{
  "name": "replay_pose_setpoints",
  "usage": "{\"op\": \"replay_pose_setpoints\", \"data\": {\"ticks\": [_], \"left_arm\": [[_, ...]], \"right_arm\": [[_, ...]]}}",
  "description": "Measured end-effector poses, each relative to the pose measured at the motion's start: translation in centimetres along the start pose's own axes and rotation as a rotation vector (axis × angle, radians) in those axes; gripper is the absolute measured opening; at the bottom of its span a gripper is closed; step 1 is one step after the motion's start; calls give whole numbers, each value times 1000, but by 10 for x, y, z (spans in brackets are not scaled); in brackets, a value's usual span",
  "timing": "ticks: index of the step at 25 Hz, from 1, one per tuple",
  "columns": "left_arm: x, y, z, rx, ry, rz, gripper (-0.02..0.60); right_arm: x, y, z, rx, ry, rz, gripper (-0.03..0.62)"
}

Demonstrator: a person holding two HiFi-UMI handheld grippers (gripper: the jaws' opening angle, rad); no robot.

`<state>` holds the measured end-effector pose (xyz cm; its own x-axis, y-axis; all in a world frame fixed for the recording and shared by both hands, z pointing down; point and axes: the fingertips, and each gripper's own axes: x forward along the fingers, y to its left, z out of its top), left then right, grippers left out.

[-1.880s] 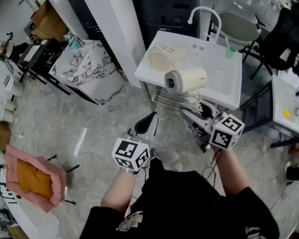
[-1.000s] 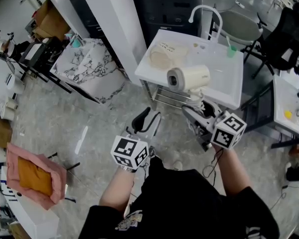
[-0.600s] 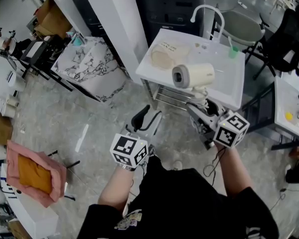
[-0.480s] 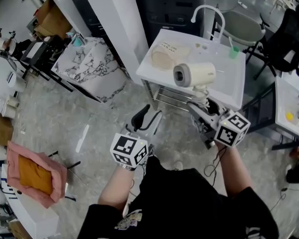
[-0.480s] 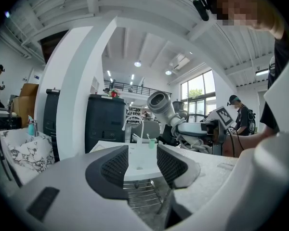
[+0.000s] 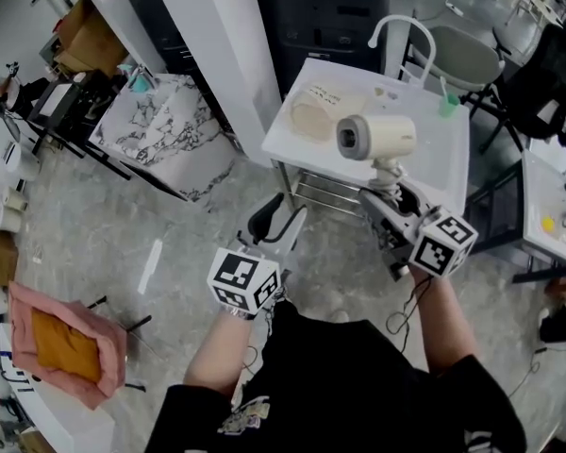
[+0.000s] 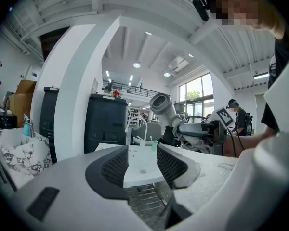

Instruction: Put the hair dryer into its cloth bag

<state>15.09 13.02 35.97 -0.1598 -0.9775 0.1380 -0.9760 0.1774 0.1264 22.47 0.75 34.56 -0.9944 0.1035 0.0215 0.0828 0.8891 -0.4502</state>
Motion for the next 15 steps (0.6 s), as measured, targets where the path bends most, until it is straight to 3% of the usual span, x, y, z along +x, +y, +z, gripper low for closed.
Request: {"op": "replay_pose_setpoints", "data": {"ticks": [15], "left_arm": [[32,132,17,-30,17,-121,173]], "right_arm": [[111,-25,16,28,-49,-153,249]]}}
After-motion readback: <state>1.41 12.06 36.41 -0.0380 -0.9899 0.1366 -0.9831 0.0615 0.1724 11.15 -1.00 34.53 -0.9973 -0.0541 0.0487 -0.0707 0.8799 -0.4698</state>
